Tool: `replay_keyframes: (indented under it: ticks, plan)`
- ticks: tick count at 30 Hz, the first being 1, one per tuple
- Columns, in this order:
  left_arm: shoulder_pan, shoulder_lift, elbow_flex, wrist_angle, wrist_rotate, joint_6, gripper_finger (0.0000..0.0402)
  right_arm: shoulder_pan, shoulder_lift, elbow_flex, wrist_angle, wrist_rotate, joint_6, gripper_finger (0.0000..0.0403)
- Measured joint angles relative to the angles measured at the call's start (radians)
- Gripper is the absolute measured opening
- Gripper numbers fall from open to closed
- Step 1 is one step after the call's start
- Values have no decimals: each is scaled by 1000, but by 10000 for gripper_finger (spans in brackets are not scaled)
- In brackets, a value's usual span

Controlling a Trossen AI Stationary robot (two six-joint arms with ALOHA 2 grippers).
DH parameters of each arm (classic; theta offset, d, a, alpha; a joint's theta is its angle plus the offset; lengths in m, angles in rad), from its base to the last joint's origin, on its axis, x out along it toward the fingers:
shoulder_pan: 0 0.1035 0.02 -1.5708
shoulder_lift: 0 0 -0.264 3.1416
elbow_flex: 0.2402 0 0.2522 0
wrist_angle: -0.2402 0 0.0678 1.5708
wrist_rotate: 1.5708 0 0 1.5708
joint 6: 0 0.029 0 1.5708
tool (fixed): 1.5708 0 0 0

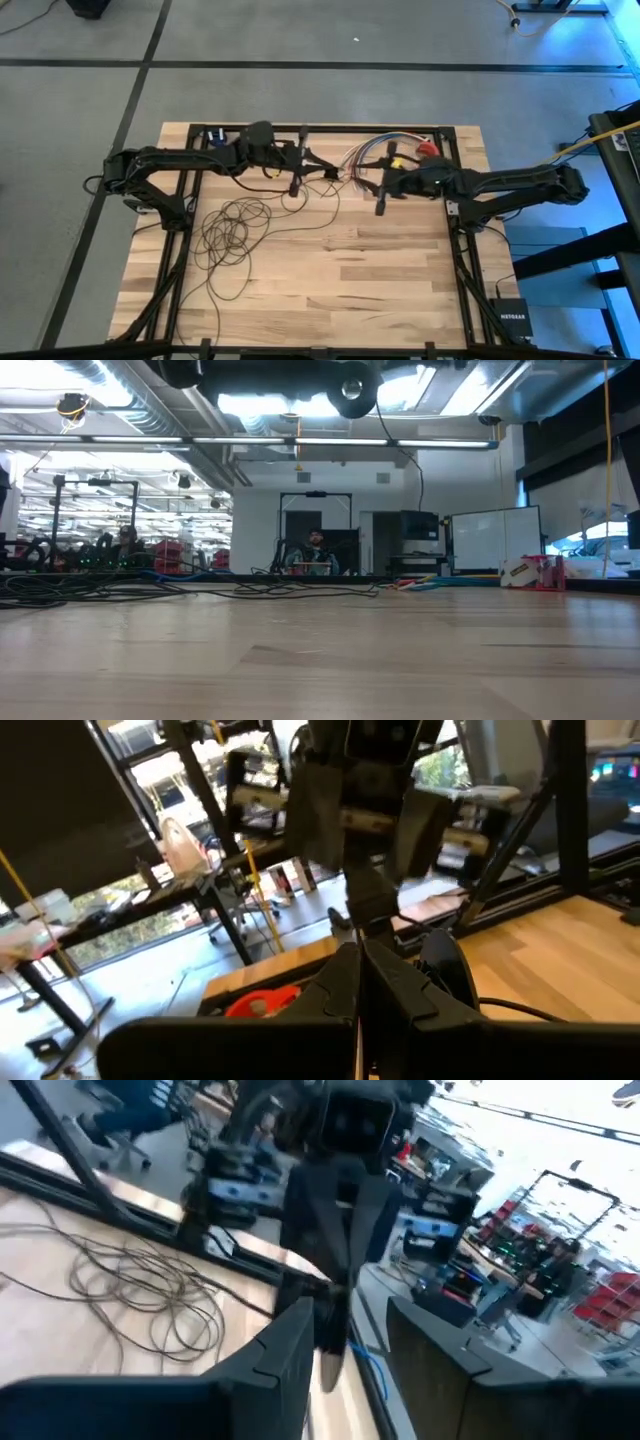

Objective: Coiling cords

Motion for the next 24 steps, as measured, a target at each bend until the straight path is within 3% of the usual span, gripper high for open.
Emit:
replay_keyframes:
  ticks: [4, 16, 21, 24]
  plan:
    - [-18, 0, 0, -4, 0, 26, 1, 0, 61, 0, 54, 99, -35, 133]
    - [-34, 0, 0, -17, -3, 75, 1, 1, 88, 0, 55, 92, -38, 133]
    - [-34, 0, 0, -31, -31, 76, 1, 2, 54, -1, 31, 172, -37, 133]
    - [-33, 0, 0, -31, -54, 84, 1, 1, 37, -1, -12, 154, -13, 133]
